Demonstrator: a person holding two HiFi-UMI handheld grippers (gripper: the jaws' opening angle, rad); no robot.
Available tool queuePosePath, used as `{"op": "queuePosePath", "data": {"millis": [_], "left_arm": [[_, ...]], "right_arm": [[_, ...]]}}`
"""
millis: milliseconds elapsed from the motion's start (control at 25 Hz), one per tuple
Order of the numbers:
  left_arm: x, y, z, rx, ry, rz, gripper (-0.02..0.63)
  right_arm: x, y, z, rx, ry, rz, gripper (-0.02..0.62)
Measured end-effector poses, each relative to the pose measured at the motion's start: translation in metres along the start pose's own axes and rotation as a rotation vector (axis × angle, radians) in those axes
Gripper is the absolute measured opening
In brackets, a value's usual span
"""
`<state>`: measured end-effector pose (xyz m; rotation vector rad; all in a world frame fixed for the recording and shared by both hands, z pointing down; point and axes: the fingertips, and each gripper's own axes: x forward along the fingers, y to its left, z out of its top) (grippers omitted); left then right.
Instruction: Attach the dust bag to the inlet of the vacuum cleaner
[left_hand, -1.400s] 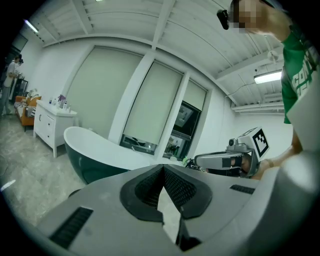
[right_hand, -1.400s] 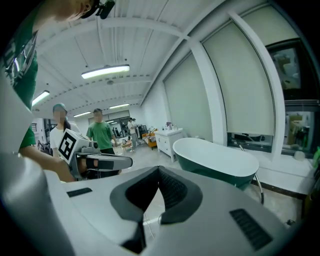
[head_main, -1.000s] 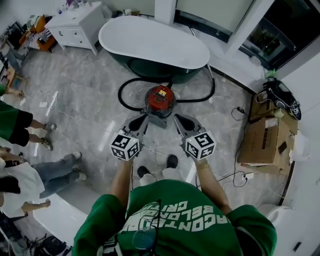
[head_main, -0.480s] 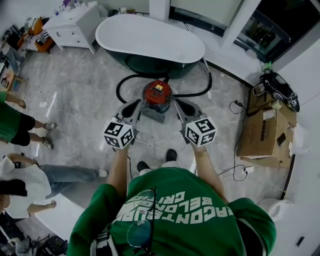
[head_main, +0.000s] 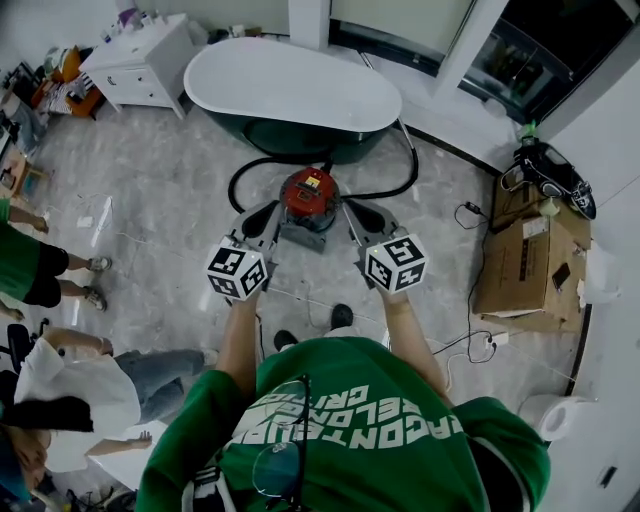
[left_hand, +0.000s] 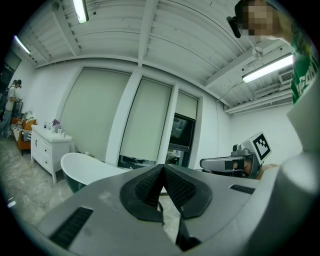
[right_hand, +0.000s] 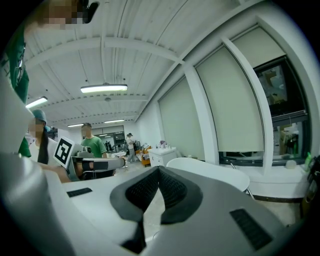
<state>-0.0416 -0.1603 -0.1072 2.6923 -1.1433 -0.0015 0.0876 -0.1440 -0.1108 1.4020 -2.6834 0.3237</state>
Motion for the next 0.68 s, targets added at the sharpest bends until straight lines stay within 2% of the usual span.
{"op": "queuePosePath", "data": {"millis": [680], "left_arm": [[0.015,0.006,0.009,-0.001,-0.012,-0.008,0.003]], "right_arm": [[0.013,-0.009,0.007,-0.015,-0.002,0.004,0.009]]}}
